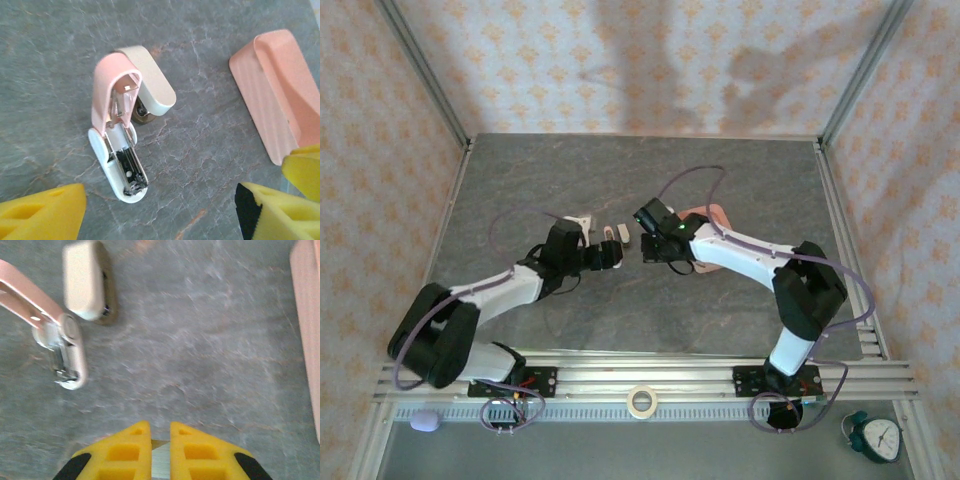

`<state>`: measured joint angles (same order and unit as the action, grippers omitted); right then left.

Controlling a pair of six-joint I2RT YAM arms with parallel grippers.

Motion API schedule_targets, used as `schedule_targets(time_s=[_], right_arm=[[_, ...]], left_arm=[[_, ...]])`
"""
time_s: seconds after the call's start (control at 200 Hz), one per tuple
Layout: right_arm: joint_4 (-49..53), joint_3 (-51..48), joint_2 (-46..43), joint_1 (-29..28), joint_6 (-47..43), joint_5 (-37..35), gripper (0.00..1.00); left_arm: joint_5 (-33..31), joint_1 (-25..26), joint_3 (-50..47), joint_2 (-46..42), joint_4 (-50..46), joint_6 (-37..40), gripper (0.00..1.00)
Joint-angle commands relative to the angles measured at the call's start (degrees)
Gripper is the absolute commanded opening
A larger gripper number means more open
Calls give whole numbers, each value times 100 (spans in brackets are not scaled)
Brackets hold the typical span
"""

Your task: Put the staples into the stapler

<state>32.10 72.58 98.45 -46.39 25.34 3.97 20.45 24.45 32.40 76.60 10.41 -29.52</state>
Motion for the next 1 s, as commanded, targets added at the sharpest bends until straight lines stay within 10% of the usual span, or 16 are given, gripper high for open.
schedule_targets(time_s=[0.0, 0.501, 0.996], right_arm=[[143, 436, 294, -195, -359, -319, 13], [129, 1638, 1547, -612, -497, -319, 13], [110, 1962, 2045, -707, -518, -443, 13]], left_arm=[[-556, -183, -328, -506, -433, 96, 82], [-1101, -1168, -1550, -2715, -1037, -23, 94], [-1113, -1214, -1658, -2772, -1137, 95, 95]])
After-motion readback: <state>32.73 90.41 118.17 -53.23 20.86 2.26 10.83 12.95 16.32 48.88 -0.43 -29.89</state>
